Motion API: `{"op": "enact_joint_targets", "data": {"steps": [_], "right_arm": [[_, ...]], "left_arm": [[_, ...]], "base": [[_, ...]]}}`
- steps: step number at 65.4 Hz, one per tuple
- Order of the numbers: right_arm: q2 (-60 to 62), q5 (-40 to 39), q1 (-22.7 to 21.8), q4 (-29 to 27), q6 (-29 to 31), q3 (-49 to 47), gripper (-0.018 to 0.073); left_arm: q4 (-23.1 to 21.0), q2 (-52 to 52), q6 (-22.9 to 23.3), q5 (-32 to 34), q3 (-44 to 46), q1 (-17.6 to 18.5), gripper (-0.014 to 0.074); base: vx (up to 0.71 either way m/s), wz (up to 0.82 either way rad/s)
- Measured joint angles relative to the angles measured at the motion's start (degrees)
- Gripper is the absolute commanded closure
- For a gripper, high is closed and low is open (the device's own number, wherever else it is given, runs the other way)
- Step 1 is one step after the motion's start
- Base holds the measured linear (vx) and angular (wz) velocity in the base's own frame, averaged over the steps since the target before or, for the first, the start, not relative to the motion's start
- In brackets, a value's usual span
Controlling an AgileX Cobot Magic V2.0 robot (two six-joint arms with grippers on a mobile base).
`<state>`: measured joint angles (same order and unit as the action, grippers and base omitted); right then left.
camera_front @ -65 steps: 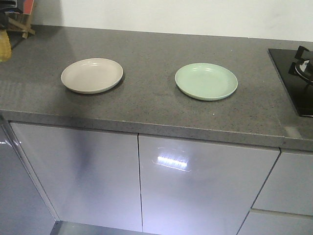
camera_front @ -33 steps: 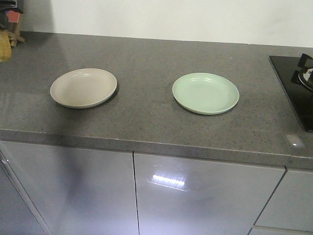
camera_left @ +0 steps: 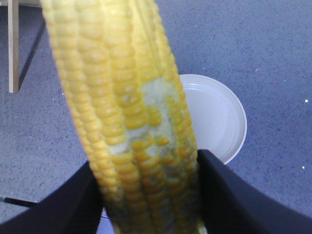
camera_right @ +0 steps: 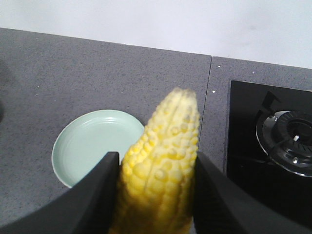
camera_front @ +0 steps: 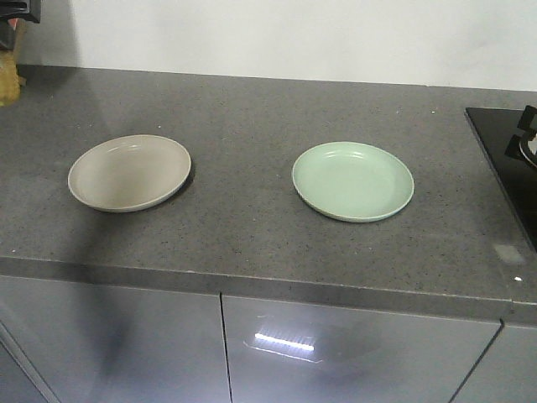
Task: Distribute corn equally
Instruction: 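Approach the empty plates and stop the base in front of them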
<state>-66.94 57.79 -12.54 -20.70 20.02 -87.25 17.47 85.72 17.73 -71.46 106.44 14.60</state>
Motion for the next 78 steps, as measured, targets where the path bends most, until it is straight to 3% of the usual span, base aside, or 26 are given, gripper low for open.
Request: {"op": "enact_joint_targets", "data": {"steps": [78], "right_arm": [[0.0, 0.0, 0.0, 0.0, 0.0, 0.0, 0.0497]], "left_arm": [[0.0, 0.0, 0.0, 0.0, 0.0, 0.0, 0.0468]], "base": [[0.09, -0.06]]}}
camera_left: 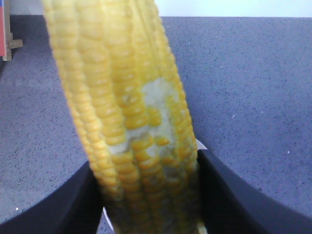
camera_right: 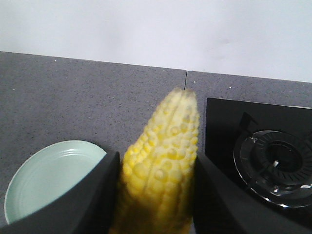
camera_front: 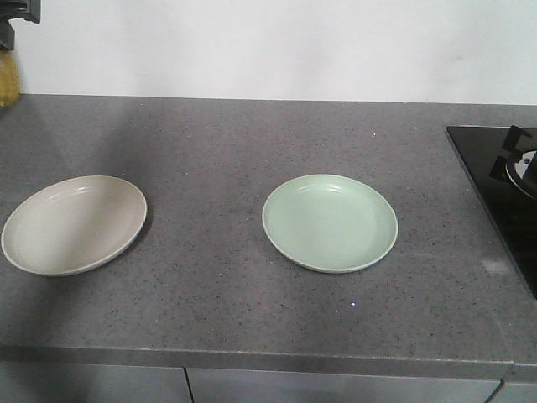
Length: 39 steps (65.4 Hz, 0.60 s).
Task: Distribute corn equally
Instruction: 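Approach the empty plates and stop the base in front of them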
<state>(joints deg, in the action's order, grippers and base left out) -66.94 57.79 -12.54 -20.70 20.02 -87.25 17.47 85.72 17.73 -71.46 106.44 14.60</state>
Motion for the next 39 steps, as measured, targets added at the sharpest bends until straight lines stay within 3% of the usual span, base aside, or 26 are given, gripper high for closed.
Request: {"op": "enact_joint_targets", "data": {"steps": [39], "right_arm": [[0.0, 0.0, 0.0, 0.0, 0.0, 0.0, 0.0497]], "left_arm": [[0.0, 0.0, 0.0, 0.0, 0.0, 0.0, 0.0468]], "base": [[0.07, -0.03]]}}
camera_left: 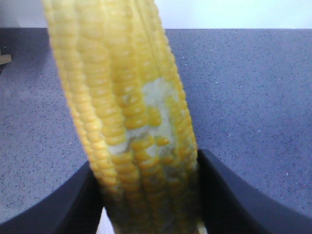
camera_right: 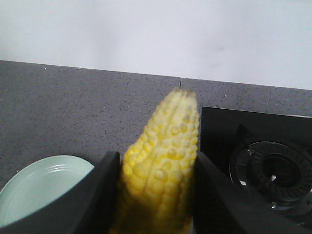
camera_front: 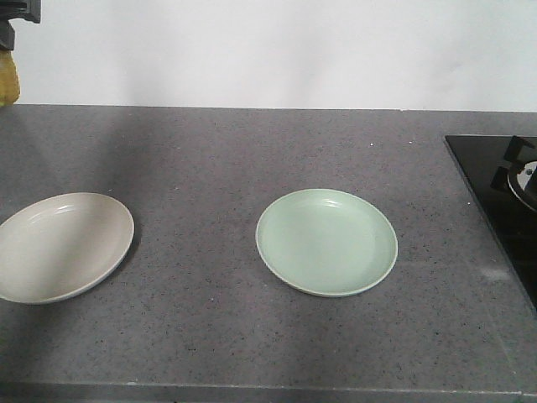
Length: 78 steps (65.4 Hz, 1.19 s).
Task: Distribute corn equally
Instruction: 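Approach the empty plates and stop the base in front of them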
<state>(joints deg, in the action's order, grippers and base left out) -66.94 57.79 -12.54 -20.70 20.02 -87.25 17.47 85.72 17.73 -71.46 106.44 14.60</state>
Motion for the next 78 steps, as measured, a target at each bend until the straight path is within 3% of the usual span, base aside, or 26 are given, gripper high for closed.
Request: {"op": "enact_joint_targets", "data": {"steps": [78], "right_arm": [[0.0, 0.0, 0.0, 0.0, 0.0, 0.0, 0.0497]], "left_arm": [[0.0, 0.0, 0.0, 0.0, 0.0, 0.0, 0.0468]], "base": [[0.05, -0.01]]}}
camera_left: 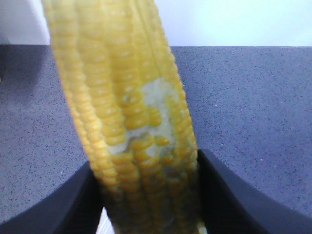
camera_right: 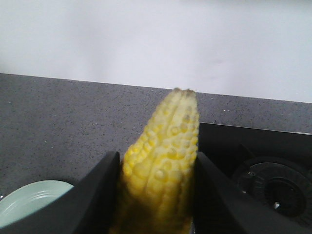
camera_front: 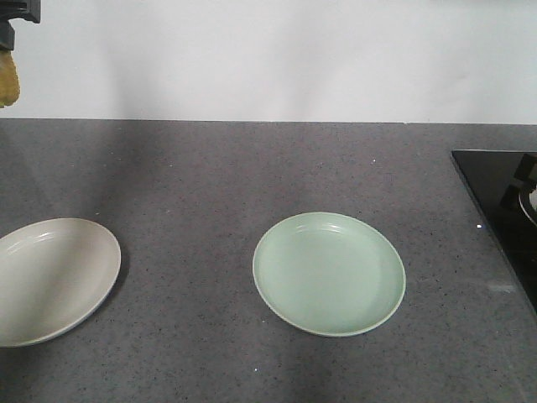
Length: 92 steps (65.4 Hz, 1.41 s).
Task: Distribute corn equally
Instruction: 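Approach the empty plates and stop the base in front of them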
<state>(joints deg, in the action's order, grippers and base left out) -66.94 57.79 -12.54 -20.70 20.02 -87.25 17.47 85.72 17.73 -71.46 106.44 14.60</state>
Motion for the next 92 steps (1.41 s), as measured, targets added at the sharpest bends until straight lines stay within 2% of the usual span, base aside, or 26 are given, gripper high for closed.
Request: {"op": "enact_joint_targets", "data": {"steps": [92], "right_arm": [[0.0, 0.0, 0.0, 0.0, 0.0, 0.0, 0.0497]], "left_arm": [[0.0, 0.0, 0.0, 0.0, 0.0, 0.0, 0.0468]], "base": [[0.01, 0.0]]}}
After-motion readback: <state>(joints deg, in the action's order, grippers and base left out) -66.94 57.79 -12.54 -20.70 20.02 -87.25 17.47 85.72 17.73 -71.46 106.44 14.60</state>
